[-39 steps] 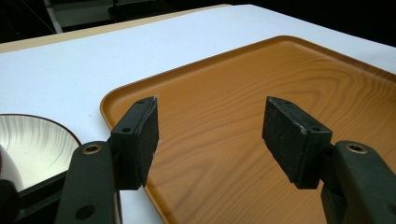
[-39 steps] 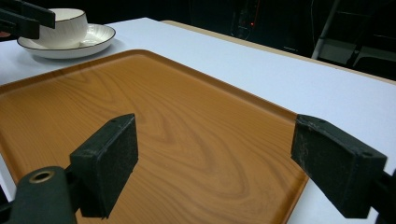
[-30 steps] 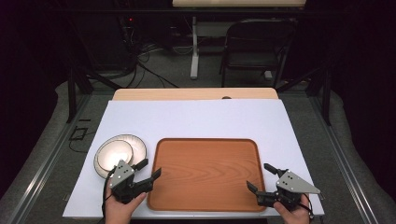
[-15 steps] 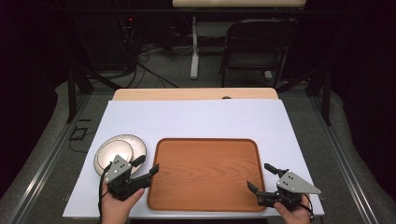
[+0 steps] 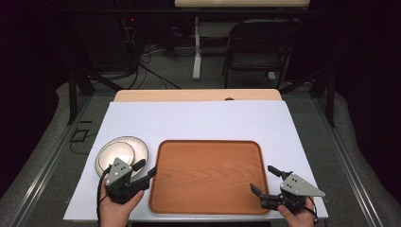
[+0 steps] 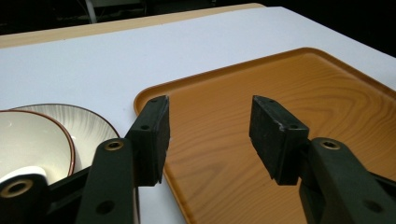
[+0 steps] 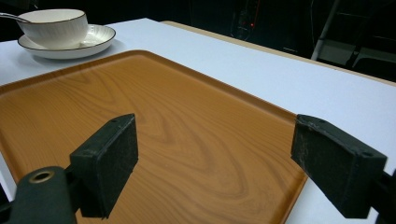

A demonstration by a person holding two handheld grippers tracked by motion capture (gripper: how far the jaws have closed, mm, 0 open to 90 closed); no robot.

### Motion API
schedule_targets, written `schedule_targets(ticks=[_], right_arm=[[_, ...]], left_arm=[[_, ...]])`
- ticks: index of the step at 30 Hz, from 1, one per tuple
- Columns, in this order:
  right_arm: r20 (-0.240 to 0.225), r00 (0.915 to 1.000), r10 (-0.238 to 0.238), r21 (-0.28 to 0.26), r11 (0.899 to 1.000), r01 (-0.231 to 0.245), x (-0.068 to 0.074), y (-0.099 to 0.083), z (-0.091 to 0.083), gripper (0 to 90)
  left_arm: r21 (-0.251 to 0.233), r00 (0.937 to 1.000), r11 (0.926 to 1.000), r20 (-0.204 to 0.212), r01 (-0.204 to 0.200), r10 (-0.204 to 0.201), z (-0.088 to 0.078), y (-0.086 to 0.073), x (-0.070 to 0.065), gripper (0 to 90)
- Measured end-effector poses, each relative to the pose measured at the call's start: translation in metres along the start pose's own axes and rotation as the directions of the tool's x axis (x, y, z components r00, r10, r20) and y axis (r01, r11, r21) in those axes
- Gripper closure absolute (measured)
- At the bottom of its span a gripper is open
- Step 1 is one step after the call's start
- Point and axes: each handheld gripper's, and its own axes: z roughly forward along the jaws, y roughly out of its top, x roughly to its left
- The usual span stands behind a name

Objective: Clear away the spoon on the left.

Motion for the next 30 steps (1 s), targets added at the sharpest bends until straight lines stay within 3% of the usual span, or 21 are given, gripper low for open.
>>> schedule_targets(ticks=[6,13,30], right_arm=[[-0.001,1.0,-0.002,-0.001,1.0,0.002,0.0,0.0,0.0,14.3],[-0.001,1.0,-0.005,-0.001,1.0,0.005,0.0,0.0,0.0,14.3],[-0.001,1.0,-0.005,0.001,1.0,0.005,0.0,0.0,0.0,14.3]], left_arm=[[0.027,0.9996,0.9993,-0.004,0.026,-0.026,-0.004,-0.001,0.003,70.2],[0.047,0.9975,0.998,-0.059,0.042,-0.04,-0.01,-0.008,0.008,86.2],[0.084,0.9801,0.9918,-0.182,0.096,-0.08,-0.027,-0.027,0.031,90.0]])
